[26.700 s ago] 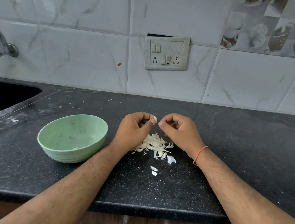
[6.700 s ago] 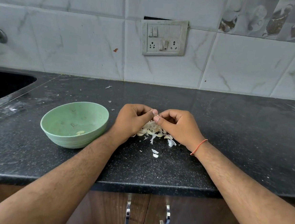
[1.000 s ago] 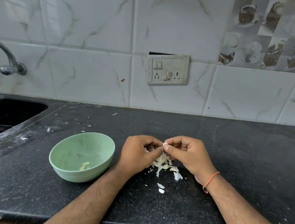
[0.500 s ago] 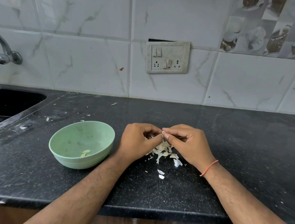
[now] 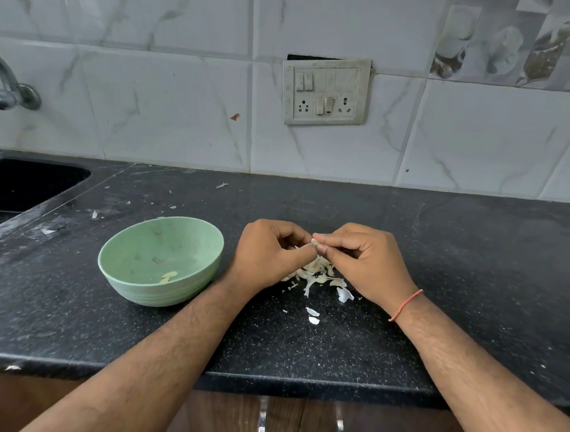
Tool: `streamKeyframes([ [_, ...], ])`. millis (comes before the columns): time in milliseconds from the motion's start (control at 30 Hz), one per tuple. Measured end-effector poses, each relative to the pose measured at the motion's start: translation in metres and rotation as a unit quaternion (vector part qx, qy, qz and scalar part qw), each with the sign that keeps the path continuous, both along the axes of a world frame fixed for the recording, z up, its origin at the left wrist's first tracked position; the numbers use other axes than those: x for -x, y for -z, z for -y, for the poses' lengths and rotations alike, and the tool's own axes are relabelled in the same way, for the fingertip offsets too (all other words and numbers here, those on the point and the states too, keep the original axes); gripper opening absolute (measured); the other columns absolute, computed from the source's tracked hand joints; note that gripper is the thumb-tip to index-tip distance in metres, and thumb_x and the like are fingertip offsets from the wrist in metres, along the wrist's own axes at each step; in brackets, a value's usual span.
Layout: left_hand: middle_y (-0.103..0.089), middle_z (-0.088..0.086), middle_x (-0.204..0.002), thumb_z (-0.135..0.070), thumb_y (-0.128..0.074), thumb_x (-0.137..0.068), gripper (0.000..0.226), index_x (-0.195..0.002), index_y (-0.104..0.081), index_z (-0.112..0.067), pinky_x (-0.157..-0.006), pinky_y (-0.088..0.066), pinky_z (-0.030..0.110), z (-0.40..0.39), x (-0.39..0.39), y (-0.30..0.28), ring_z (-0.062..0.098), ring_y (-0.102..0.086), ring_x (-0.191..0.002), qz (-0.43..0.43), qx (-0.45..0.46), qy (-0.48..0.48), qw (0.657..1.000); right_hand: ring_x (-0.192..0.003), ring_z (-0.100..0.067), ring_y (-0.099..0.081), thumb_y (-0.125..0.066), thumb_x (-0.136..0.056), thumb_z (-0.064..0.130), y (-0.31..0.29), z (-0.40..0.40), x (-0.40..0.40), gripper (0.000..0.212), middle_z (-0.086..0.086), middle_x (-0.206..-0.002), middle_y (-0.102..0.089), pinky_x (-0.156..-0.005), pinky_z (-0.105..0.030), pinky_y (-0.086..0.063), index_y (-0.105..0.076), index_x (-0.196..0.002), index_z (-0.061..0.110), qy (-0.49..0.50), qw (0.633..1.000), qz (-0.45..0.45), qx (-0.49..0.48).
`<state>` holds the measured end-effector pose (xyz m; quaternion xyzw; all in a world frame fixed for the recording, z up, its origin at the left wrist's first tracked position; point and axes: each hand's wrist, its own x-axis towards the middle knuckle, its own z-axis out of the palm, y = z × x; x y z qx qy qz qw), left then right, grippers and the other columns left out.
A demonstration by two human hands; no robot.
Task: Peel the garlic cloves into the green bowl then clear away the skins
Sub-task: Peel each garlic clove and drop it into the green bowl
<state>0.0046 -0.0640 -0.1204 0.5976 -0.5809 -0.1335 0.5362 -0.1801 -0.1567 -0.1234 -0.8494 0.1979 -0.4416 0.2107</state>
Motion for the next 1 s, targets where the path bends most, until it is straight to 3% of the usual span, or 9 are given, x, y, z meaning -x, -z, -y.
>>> streamKeyframes([
  [400,-0.071,-0.016,-0.061,-0.023,-0.086,-0.082,0.004,-0.082,-0.085,-0.026,-0.056,-0.042,0.012,-0.0004,0.0025,-0.004,-0.006,-0.057,-0.051,0.006,-0.005,-0.02,1.0,-0.086,-0.013,-0.075,-0.083,-0.092,0.016,-0.0002,-0.0002,-0.0018,0.018,0.011,-0.091,-0.078,-0.078,-0.035,-0.063,-0.085,-0.107,0.024,-0.013,0.998,0.015,-0.06],
  [600,-0.069,-0.015,-0.058,-0.021,-0.084,-0.084,0.009,-0.083,-0.085,-0.029,-0.053,-0.04,0.012,-0.0006,0.003,-0.005,-0.003,-0.055,-0.05,-0.006,-0.004,-0.024,1.0,-0.088,-0.019,-0.077,-0.083,-0.091,0.018,0.0001,0.0039,-0.0017,0.016,0.004,-0.093,-0.08,-0.084,-0.049,-0.064,-0.085,-0.108,0.021,-0.021,0.992,0.034,-0.123],
  [733,-0.066,-0.018,-0.057,-0.021,-0.081,-0.087,0.009,-0.082,-0.084,-0.028,-0.055,-0.04,0.012,0.002,0.0015,-0.0045,-0.004,-0.053,-0.05,-0.008,-0.003,-0.035,0.999,-0.092,-0.023,-0.08,-0.084,-0.091,0.01,-0.0008,0.002,-0.0014,0.02,-0.001,-0.097,-0.082,-0.091,-0.049,-0.064,-0.083,-0.11,0.015,-0.044,0.979,0.059,-0.191],
  [833,-0.073,-0.011,-0.066,-0.021,-0.075,-0.089,0.013,-0.079,-0.082,-0.026,-0.058,-0.047,0.02,0.0031,0.0016,-0.0045,0.0,-0.059,-0.055,-0.019,-0.005,-0.04,0.999,-0.091,-0.024,-0.08,-0.083,-0.091,0.007,-0.0018,0.0013,-0.0015,0.021,-0.005,-0.095,-0.082,-0.091,-0.048,-0.064,-0.082,-0.11,0.014,-0.049,0.973,0.07,-0.216],
  [933,-0.075,-0.006,-0.071,-0.02,-0.063,-0.09,0.023,-0.073,-0.077,-0.023,-0.066,-0.059,0.036,0.0031,0.0009,-0.0044,0.021,-0.071,-0.069,-0.043,0.002,-0.034,0.999,-0.088,-0.025,-0.08,-0.083,-0.09,0.007,-0.0039,0.0008,-0.002,0.018,-0.007,-0.093,-0.081,-0.09,-0.046,-0.064,-0.082,-0.107,0.015,-0.049,0.967,0.085,-0.234],
  [1000,-0.073,-0.004,-0.069,-0.021,-0.056,-0.089,0.027,-0.069,-0.073,-0.022,-0.064,-0.056,0.035,0.0038,-0.0005,-0.0038,0.022,-0.069,-0.068,-0.036,0.006,-0.035,0.999,-0.085,-0.025,-0.079,-0.083,-0.09,0.006,-0.0052,-0.0004,-0.0025,0.016,-0.008,-0.091,-0.081,-0.087,-0.042,-0.064,-0.083,-0.103,0.015,-0.045,0.964,0.097,-0.242],
])
